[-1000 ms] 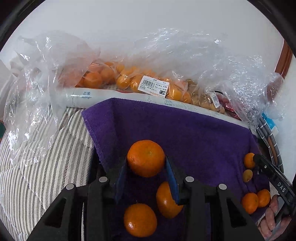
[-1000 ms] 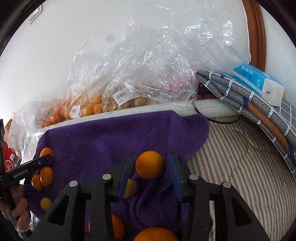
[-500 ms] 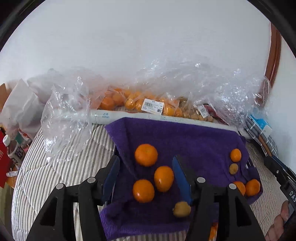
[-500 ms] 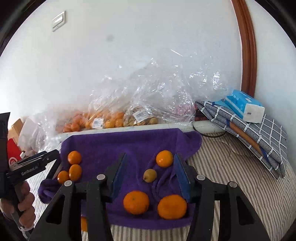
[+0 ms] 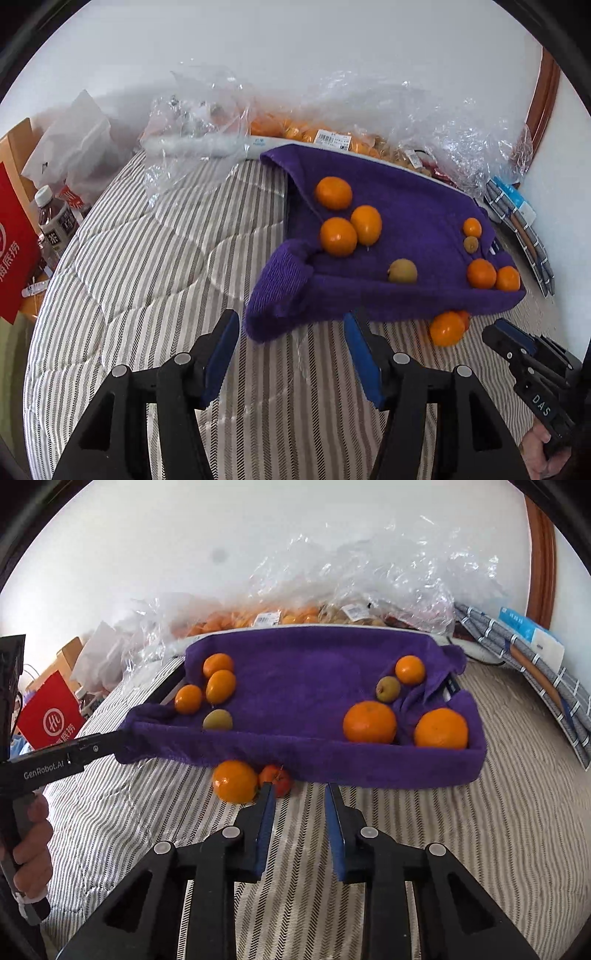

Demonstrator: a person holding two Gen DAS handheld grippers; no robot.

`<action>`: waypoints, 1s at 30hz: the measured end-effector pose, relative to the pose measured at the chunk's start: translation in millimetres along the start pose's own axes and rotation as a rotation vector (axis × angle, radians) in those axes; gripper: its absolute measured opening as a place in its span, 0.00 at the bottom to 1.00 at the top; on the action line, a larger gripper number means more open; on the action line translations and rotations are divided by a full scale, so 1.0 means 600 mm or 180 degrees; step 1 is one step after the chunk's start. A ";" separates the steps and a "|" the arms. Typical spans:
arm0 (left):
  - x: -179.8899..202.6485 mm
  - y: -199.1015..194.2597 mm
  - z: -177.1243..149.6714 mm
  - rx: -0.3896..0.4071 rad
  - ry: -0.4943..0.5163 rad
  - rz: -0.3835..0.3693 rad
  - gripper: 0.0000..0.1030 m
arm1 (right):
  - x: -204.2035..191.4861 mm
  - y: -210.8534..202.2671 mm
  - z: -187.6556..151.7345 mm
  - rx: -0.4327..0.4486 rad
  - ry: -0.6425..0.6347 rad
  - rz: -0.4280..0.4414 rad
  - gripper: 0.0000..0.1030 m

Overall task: Organize fruits
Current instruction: 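Close the right tool on the small red apple while the left grasps an orange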

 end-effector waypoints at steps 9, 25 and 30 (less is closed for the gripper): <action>-0.026 0.024 -0.028 -0.0059 -0.0195 -0.0177 0.55 | -0.030 0.047 0.002 -0.0138 -0.0114 -0.0160 0.25; 0.050 0.015 -0.036 -0.0025 0.0139 -0.0455 0.55 | 0.000 0.006 -0.009 0.0072 -0.0166 -0.0296 0.23; 0.123 0.019 -0.028 -0.0045 0.0309 -0.0624 0.55 | 0.045 -0.029 -0.024 0.0104 -0.0087 -0.0386 0.23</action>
Point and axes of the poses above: each gripper's, at about its wrist camera, not at the fingertips, and y roughly the way its jaws point, x to its right, z to its top, the point moved 6 cm from there along y, roughly the way its jaws point, and after that the axes turned 6 degrees about y, right-handed, at the moved point
